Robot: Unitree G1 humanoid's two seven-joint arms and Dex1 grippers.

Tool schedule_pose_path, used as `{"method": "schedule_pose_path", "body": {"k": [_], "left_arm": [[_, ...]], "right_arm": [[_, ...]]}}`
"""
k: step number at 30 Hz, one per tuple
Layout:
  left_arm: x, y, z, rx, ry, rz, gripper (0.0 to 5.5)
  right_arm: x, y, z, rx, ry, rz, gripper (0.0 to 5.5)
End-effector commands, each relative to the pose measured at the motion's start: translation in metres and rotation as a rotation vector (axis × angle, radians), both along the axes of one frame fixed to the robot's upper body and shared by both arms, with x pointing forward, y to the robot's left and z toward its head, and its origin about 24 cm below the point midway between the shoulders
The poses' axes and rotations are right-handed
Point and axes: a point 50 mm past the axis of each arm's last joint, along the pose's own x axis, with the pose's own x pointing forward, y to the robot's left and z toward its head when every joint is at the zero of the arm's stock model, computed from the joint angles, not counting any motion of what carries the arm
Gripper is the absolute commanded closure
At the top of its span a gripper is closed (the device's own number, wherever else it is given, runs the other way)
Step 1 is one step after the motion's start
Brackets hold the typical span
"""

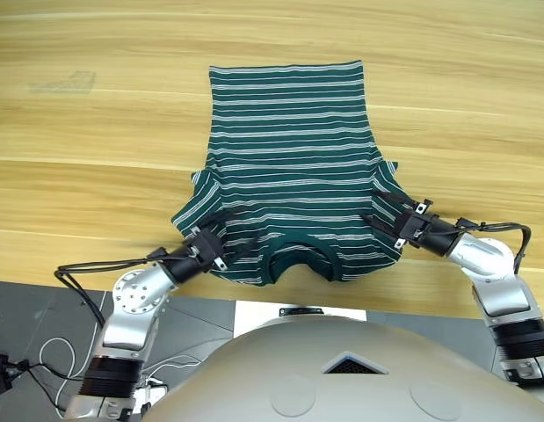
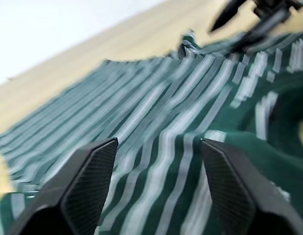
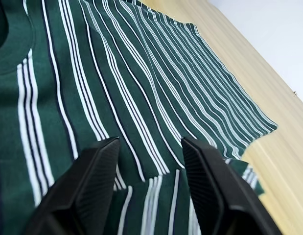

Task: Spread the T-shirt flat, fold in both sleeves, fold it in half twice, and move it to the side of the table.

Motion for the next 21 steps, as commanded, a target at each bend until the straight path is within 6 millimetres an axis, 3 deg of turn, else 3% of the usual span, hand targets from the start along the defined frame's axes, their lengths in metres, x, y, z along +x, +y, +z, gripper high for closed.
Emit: {"method": "schedule_pose_path", "body": {"k": [1,4,7,10,12,15,21], "left_arm": [[0.011,0.016,0.008,-0.002,-0.065,0.073,2.37],[0.016,0.036,0.014,0.036,-0.149,0.207,2.37],[0.025,0.07,0.025,0.295,-0.342,0.485,2.37],[0.015,0.099,0.029,0.676,-0.433,0.628,2.37],[0.002,0.108,0.026,0.895,-0.443,0.575,2.37],[-0.015,0.104,0.029,1.051,-0.423,0.414,2.37],[-0.042,0.065,0.026,1.048,-0.295,-0.063,2.37]], "right_arm": [[0.0,0.001,-0.003,-0.001,-0.005,0.001,3.16],[-0.003,0.001,-0.006,0.001,-0.013,-0.008,3.16],[-0.007,0.001,-0.007,0.01,-0.025,-0.025,3.16],[-0.002,-0.006,0.0,0.023,-0.077,-0.089,3.16],[0.002,-0.013,0.008,0.042,-0.118,-0.149,3.16],[0.013,-0.023,0.023,0.093,-0.199,-0.249,3.16],[0.041,-0.049,0.066,0.222,-0.406,-0.479,3.16]]}}
